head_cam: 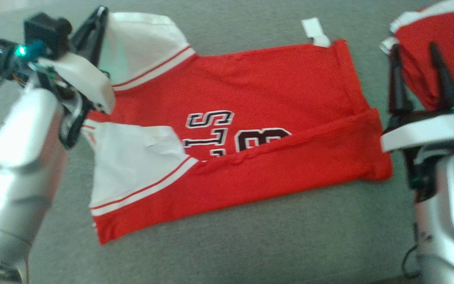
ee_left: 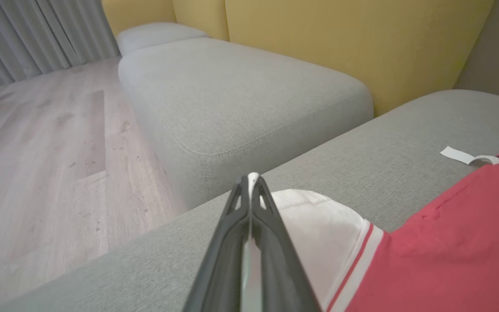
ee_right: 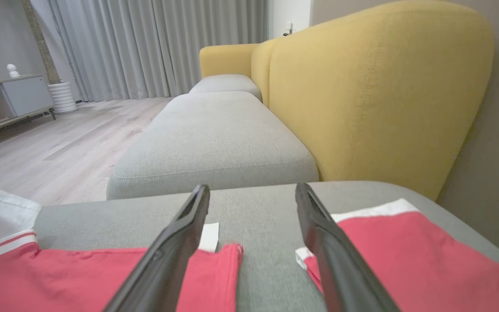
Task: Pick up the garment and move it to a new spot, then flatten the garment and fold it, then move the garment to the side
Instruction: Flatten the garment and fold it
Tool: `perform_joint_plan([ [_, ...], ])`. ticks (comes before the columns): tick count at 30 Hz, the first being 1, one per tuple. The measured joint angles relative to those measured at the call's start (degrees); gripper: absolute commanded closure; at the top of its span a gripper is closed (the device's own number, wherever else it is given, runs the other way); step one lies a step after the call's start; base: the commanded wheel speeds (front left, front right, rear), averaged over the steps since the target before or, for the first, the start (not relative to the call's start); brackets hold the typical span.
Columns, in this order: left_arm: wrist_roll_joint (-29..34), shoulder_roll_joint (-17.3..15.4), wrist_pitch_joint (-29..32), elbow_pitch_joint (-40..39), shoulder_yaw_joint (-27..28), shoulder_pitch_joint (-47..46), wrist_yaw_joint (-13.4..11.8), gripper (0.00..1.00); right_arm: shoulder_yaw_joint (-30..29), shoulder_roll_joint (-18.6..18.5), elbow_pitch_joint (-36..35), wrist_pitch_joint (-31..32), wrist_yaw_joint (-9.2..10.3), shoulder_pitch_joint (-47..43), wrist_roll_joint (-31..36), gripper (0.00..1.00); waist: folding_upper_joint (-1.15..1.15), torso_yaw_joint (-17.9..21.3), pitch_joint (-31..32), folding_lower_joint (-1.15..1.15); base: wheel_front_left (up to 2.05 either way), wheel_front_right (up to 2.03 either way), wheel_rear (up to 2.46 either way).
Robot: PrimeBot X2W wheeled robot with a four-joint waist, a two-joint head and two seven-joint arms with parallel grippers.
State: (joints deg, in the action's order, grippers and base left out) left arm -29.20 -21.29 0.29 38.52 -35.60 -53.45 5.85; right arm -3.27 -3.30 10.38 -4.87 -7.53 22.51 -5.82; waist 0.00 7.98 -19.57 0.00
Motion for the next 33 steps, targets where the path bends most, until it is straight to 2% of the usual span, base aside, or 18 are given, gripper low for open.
perform_joint_plan([
  [4, 0.0, 0.2, -1.3, -7.5, -0.1, 4.2, -2.6, 1.00, -2.1, -4.0, -1.6, 4.6, 0.00, 1.8, -0.5, 0.00, 0.00, -3.5, 1.1, 0.00, 0.00, 0.00, 0.00],
  [8, 0.0, 0.1, -1.6, -14.2, -0.6, 8.9, -5.4, 1.00, -1.4, -7.5, -1.5, 8.4, 0.00, 2.7, -1.7, 0.00, 0.00, -6.1, 1.9, 0.00, 0.00, 0.00, 0.00],
  [14, -0.8, 0.1, -1.4, -21.1, -1.3, 14.9, -8.2, 1.00, 1.2, -9.6, 4.8, 14.1, 0.00, 4.6, -2.8, 0.00, 0.00, -8.4, 2.3, 0.00, 0.00, 0.00, 0.00],
  [19, -1.1, 0.2, -0.3, -24.2, -1.9, 15.6, -8.9, 1.00, 1.7, -10.9, 14.6, 18.0, 0.00, 8.5, -3.2, 0.00, 0.00, -9.4, 1.3, 0.00, 0.00, 0.00, 0.00],
  [24, -1.1, 0.5, 0.3, -25.7, -3.0, 15.5, -8.9, 1.00, 1.7, -12.0, 23.3, 19.1, 0.00, 13.5, -3.2, 0.00, 0.00, -10.5, -0.5, 0.00, 0.00, 0.00, 0.00],
  [28, -1.1, 0.9, 0.7, -25.9, -3.2, 14.8, -8.9, 1.00, 2.3, -12.1, 27.6, 19.1, 0.00, 16.6, -3.6, 0.00, 0.00, -11.1, -1.8, 0.01, 0.00, 0.00, 0.00],
  [33, -1.0, 1.4, 0.7, -26.0, -3.3, 13.4, -8.9, 1.00, 5.1, -14.1, 33.4, 19.0, 0.00, 20.4, -2.5, 0.00, 0.00, -12.1, -3.6, 0.01, 0.00, 0.00, 0.00],
])
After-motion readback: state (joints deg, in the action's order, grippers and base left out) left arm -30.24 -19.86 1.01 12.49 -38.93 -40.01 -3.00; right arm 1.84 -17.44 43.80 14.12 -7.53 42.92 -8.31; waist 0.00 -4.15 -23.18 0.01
